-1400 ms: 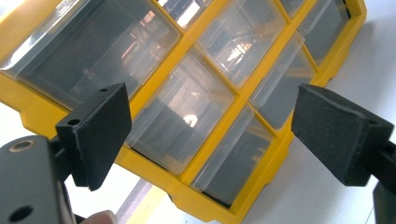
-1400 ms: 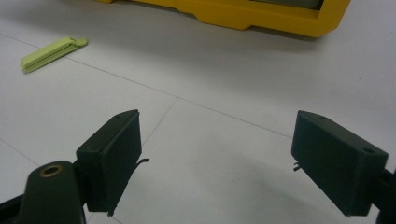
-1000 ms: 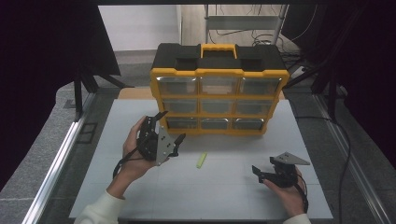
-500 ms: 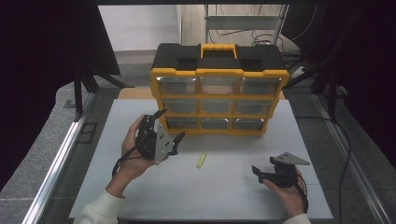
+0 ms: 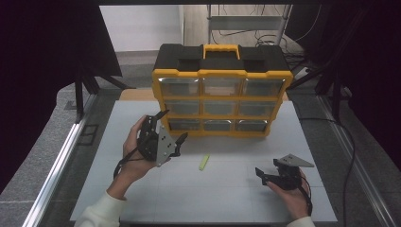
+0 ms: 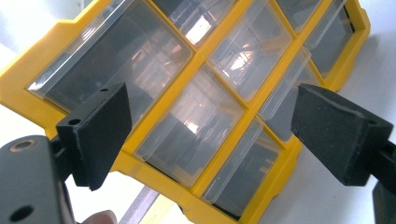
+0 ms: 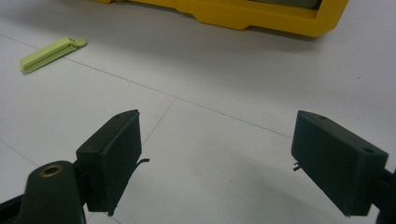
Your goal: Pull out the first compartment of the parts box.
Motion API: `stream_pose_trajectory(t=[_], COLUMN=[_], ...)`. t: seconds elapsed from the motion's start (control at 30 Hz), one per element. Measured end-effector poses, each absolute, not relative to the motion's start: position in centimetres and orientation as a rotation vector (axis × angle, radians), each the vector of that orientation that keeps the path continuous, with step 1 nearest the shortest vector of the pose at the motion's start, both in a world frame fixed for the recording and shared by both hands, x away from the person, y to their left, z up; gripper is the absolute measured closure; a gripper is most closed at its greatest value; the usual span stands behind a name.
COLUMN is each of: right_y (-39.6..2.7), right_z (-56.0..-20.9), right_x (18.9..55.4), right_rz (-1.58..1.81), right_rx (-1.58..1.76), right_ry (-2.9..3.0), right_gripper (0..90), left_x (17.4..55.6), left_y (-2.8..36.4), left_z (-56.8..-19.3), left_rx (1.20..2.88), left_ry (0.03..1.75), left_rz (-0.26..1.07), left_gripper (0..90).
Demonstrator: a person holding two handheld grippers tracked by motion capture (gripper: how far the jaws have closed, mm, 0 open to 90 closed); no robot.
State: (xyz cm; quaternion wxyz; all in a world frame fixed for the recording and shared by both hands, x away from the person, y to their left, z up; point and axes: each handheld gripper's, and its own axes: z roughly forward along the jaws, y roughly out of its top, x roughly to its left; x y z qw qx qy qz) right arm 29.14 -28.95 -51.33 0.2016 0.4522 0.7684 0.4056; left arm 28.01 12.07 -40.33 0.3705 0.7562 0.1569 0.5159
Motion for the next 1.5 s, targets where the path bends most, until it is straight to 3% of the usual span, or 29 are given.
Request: stream_pose_trajectory(t=[1.5], right_y=[-29.5], right_z=[-51.1], right_x=[29.0], right_rz=[1.14], right_rx=[1.278], right_ry=[2.119], right_gripper=[16.2], left_x=[29.3], left_y=[11.6], left_z=[-39.4], left_rx=[1.945], left_ry=[0.379], left_rz=[1.346], left_gripper=[13.0])
